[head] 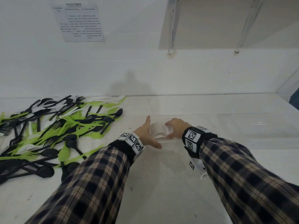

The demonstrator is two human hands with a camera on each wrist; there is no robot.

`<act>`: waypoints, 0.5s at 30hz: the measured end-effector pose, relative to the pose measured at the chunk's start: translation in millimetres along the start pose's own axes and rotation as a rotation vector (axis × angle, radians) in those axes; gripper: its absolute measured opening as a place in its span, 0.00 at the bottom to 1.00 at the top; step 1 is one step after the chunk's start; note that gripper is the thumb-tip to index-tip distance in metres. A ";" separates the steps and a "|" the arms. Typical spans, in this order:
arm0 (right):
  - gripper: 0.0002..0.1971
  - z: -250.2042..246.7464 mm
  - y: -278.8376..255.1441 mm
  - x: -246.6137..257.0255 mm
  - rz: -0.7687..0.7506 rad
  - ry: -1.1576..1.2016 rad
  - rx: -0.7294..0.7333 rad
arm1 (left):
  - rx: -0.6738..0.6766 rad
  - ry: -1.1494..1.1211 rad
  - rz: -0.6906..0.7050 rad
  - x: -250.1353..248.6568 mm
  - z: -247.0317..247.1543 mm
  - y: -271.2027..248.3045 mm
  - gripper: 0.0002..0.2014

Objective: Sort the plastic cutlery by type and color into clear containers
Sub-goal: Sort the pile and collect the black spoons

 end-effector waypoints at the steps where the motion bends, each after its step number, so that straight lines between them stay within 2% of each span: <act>1: 0.35 0.5 -0.1 -0.3 0.000 0.007 -0.001 | 0.001 -0.002 0.001 -0.1 0.0 0.2 0.69; 5: 0.29 0.8 -0.8 -1.1 -0.019 0.081 -0.037 | -0.001 -0.016 0.002 0.1 0.1 0.4 0.69; 8: 0.18 -1.9 -4.5 0.0 -0.090 0.089 -0.121 | -0.001 -0.017 0.003 0.7 0.6 1.0 0.69; 10: 0.13 -2.4 -6.0 2.0 -0.102 0.066 -0.123 | -0.004 -0.017 0.003 1.2 0.8 1.4 0.69; 15: 0.10 0.2 -1.4 6.1 -0.060 0.141 -0.096 | -0.012 0.001 0.006 1.8 0.9 0.6 0.69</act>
Point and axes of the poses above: each hand's wrist, its own y-axis towards the middle knuckle, its own z-axis out of the palm, x = y × z, the point moved 1 cm from there along y, towards the middle knuckle, and after that the axes turned 4 degrees about y, right-handed, at the moved point
